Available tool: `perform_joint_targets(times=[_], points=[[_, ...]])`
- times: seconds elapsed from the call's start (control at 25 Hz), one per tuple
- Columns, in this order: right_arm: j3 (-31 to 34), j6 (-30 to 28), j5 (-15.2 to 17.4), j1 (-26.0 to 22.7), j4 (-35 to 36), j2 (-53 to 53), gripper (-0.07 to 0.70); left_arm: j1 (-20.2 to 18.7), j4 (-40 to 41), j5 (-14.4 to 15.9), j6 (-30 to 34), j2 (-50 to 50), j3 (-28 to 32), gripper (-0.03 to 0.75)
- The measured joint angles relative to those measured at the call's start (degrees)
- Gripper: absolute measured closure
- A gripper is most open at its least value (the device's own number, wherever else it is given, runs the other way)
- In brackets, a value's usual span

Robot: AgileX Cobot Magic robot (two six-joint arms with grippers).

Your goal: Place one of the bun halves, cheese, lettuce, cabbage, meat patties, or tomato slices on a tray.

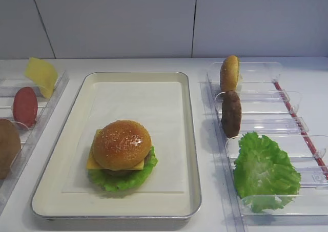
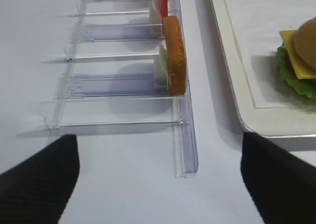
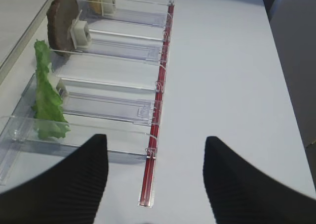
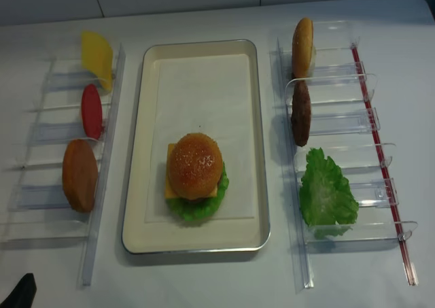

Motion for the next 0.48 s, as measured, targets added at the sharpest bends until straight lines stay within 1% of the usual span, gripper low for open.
perform_joint_targets(times=[0.48], points=[[0.00,0.00,-0.09,0.00,0.00,0.00,0.188,-0.33,0.00,0.00,0.00,0.00,0.00,0.082]])
